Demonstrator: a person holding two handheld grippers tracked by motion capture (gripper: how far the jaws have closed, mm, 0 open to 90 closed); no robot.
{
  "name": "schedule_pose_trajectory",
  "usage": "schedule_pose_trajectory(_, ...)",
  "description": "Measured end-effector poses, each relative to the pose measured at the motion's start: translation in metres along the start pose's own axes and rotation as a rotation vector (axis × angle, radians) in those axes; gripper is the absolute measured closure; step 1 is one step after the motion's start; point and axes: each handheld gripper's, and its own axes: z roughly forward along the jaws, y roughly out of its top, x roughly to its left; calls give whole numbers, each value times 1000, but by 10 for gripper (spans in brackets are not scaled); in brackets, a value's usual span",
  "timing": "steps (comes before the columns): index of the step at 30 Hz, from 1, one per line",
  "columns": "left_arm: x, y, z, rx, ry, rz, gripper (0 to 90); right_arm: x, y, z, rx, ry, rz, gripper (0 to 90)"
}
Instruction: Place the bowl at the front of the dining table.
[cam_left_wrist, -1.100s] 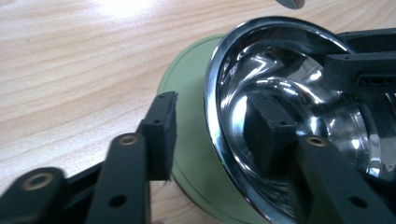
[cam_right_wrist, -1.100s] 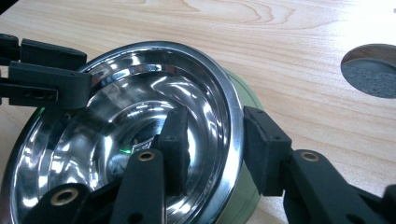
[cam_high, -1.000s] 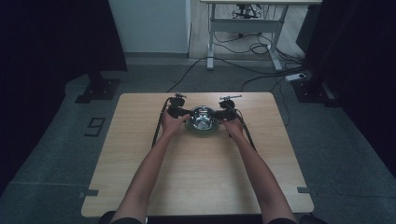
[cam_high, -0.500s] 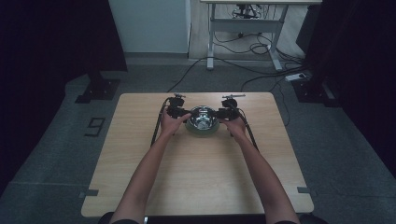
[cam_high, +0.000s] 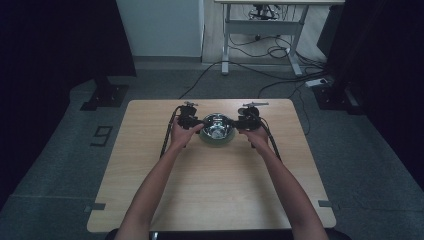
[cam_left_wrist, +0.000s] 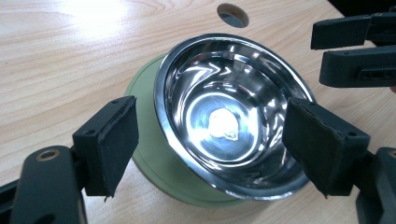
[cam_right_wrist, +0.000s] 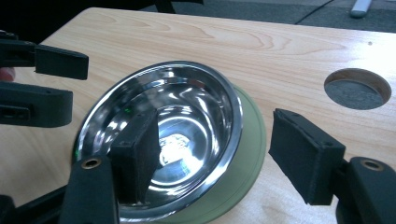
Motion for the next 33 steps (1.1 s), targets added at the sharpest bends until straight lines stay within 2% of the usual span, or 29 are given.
schedule_pose_trajectory(6, -1, -8, -12, -7, -10, 3, 194, 6, -4, -8, -5, 16, -11, 338)
schedule_pose_trajectory(10, -1, -15, -21, -14, -21, 8, 194, 10, -9, -13, 10, 25, -23, 336)
schedule_pose_trajectory(17, -4, -34, -34, -14, -36, 13, 195, 18, -19, -22, 23, 46, -37, 335)
schedule_pose_trajectory(21, -7, -47, -43, -19, -48, 16, 195, 23, -23, -33, 14, 63, -41, 340)
schedule_pose_trajectory(24, -13, -58, -52, -18, -47, 37, 196, 26, -28, -43, 13, 74, -48, 340)
schedule_pose_trajectory(33, -26, -78, -72, -37, -56, 63, 196, 28, -44, -63, 10, 96, -45, 342)
